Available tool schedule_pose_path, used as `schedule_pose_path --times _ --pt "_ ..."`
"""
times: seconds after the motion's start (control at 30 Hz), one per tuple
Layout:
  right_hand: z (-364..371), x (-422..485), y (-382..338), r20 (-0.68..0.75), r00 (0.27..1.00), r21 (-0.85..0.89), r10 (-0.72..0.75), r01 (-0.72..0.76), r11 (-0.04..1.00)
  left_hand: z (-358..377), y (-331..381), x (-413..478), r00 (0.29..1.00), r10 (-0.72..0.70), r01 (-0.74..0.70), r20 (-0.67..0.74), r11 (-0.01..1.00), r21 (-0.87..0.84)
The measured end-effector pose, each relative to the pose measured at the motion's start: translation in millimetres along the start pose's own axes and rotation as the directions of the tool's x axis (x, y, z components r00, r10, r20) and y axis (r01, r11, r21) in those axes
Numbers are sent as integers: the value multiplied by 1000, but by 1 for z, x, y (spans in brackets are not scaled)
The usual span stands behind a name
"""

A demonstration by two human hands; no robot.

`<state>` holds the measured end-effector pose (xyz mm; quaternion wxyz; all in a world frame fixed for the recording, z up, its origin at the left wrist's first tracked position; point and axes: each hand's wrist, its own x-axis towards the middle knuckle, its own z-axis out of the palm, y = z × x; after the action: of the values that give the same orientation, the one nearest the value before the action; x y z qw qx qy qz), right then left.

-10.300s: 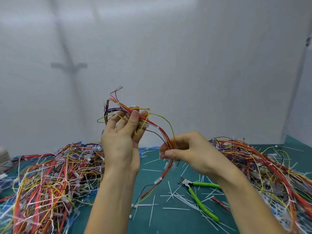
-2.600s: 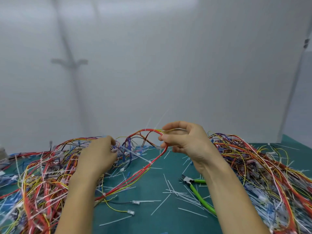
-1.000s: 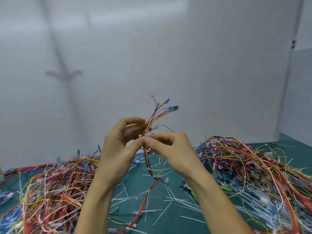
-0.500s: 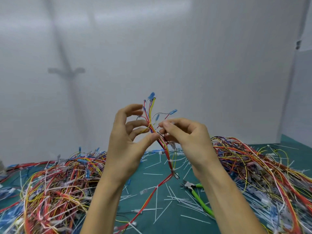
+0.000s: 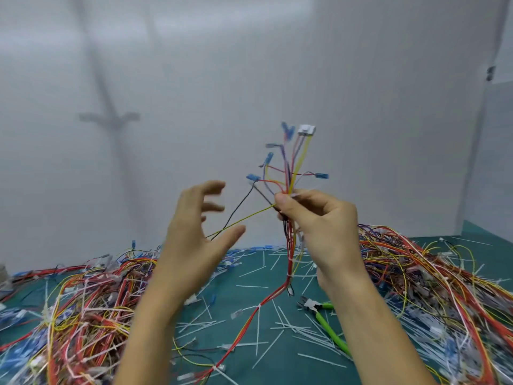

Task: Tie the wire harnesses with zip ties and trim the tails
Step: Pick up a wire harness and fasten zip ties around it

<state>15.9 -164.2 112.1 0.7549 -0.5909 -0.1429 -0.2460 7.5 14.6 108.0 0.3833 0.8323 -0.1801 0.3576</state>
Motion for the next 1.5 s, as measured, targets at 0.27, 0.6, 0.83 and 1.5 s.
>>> schedule_pose_path --times 0.27,0.6,0.83,1.5 --pt "-4 1 -3 -31 999 47 -27 29 998 -30 -39 -10 839 -419 308 346 892 331" --pt "-2 2 8 -8 1000 -30 -19 19 999 -43 -43 -8 923 -372 332 94 897 291" --pt "14 -5 24 77 997 -191 31 -16 981 -38 -36 -6 928 -371 347 44 900 263" --pt "-4 4 9 -180 977 -108 -116 98 989 -31 -21 -1 940 32 39 -339 979 202"
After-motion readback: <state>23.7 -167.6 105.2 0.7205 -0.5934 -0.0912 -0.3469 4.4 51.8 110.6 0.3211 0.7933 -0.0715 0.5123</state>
